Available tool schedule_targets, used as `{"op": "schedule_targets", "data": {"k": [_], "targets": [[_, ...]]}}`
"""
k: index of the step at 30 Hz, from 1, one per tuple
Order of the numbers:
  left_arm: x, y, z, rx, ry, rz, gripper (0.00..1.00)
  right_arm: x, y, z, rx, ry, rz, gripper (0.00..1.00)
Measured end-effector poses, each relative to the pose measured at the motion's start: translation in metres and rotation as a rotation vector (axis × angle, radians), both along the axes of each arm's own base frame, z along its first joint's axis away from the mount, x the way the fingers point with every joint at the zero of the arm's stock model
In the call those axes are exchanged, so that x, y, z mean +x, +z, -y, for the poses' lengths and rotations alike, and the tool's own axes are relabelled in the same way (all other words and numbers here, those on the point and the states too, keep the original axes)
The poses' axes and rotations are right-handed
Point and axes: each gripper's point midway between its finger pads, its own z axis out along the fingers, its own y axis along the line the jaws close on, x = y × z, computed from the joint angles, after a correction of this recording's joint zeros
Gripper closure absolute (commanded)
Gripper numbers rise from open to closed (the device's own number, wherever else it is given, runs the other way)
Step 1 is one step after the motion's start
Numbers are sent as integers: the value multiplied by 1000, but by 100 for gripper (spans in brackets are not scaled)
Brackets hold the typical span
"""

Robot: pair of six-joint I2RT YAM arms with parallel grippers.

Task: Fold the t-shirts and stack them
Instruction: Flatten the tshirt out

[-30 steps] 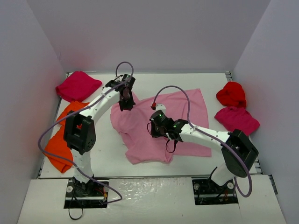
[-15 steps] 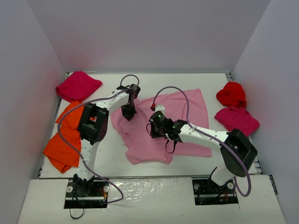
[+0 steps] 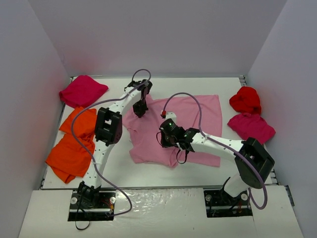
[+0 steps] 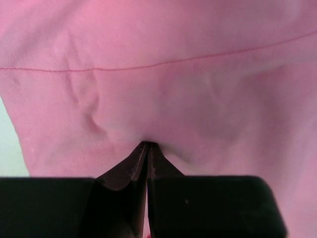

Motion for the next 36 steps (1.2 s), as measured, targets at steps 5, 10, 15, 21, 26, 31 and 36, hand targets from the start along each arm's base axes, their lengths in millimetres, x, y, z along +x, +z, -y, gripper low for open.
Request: {"op": "schedule_targets", "data": {"k": [5,10,15,21,26,31,36], "targets": [[41,2,-5,-68,33,59,100,-8,-2,9,-1,-5,-5,99],[62,4,-21,-121,76,86,100,-11,-2,16,5,-33,-4,44],[63,4,-28,-135,85,99,100,-2,-6,19,-14,-69,19,39],[61,4,-28,-143,80,107,100,23,-39,8,-50,-78,-15,40],[60,4,-27,-158,77,112,100,47,-47,-13,-27,-63,-15,61],[60,4,-26,-163,73,118,100,52,-49,-26,-10,-33,-14,71],[61,3,-25,-166,71,119,100,48,-49,-27,-19,-18,-17,78]]}}
